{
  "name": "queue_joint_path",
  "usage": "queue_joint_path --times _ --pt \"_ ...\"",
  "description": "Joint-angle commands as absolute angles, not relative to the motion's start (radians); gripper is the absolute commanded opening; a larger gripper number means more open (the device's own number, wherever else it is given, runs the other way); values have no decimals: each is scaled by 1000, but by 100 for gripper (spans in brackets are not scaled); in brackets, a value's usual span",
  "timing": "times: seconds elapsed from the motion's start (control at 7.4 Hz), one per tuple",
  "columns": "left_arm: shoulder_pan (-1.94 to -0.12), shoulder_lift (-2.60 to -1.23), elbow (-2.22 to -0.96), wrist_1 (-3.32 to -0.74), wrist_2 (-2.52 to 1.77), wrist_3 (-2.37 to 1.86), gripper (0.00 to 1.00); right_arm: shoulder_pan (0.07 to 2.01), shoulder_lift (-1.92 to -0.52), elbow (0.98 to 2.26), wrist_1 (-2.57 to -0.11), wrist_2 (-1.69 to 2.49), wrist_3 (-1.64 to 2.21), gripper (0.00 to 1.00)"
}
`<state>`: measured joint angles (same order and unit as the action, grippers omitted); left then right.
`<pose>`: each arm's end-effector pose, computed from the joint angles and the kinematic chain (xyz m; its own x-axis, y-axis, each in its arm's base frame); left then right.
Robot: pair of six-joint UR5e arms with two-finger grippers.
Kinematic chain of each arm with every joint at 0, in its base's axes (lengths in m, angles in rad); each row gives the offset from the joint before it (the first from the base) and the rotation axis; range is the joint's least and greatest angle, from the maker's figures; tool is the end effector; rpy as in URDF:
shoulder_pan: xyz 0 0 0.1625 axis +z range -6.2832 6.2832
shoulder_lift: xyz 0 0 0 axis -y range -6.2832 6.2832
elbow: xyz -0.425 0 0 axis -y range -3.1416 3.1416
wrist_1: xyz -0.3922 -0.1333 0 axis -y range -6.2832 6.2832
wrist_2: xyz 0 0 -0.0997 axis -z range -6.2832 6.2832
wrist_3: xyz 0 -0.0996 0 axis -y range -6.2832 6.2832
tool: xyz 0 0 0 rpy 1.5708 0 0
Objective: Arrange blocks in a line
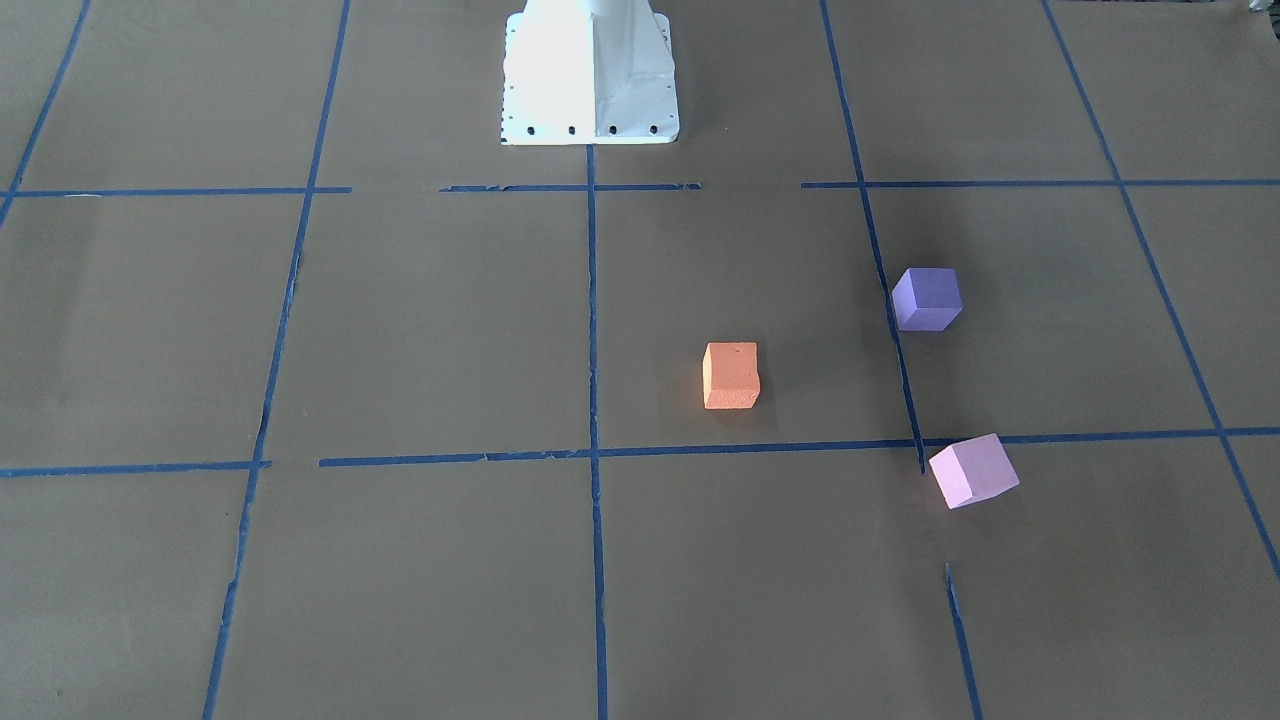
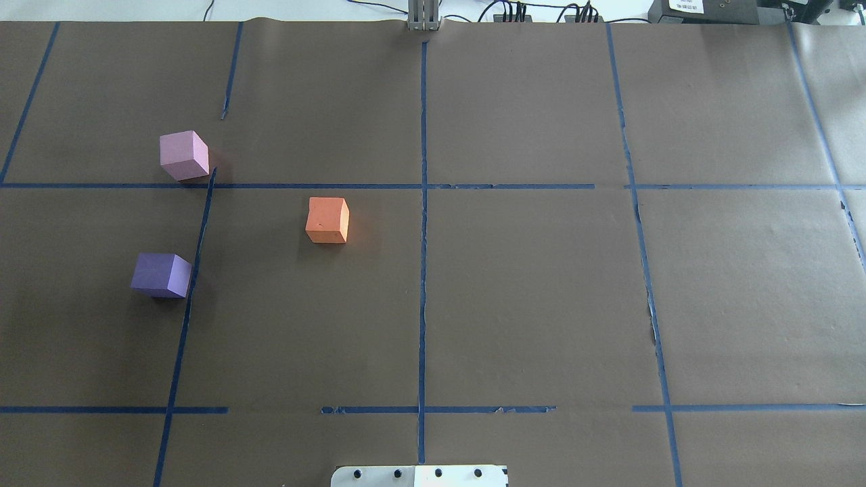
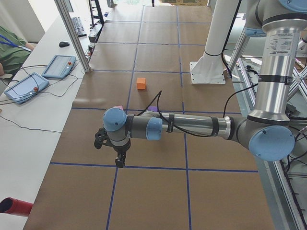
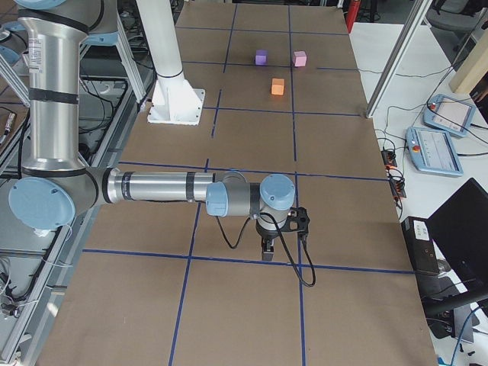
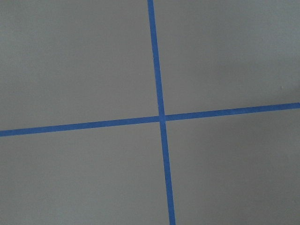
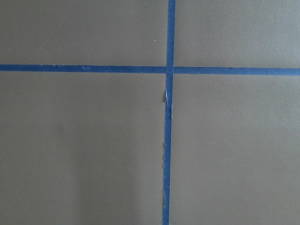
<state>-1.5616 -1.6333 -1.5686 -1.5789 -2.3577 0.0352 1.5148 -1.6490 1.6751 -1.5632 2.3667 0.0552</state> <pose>-0.0580 -0.5229 0.6264 0.7048 0.0900 -0.7037 -0.0340 0.9951 0.0932 0.0362 -0.4636 0.6423 0.6992 -0.0080 0.7149 0.0174 0.9998 -0.0058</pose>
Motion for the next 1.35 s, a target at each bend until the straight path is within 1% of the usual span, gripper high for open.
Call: queue_joint_path --times 0.0,0.27,0.54,0.68,0.95,1.22 --pt "-1562 -1634 -1568 -1577 -2356 34 100 1516 -1649 1675 -1563 2367 55 100" --pt "-1557 -1669 -1583 -1575 -2352 29 100 1514 -1649 1675 -1565 2365 55 100" --pt "-1511 -1774 -1659 -1571 -2266 -50 100 1516 -1649 1675 -1563 2367 55 100" --pt "-1421 -1814 -1705 -1542 -2261 -128 100 1516 -1649 1675 -1563 2367 55 100" --pt "-1279 -1987 -1756 -1423 -2263 -255 100 1516 -1649 1675 -1563 2367 55 100" --pt "-1125 -2083 -1784 -1410 -2258 -534 100 1516 -1649 1675 -1563 2367 55 100"
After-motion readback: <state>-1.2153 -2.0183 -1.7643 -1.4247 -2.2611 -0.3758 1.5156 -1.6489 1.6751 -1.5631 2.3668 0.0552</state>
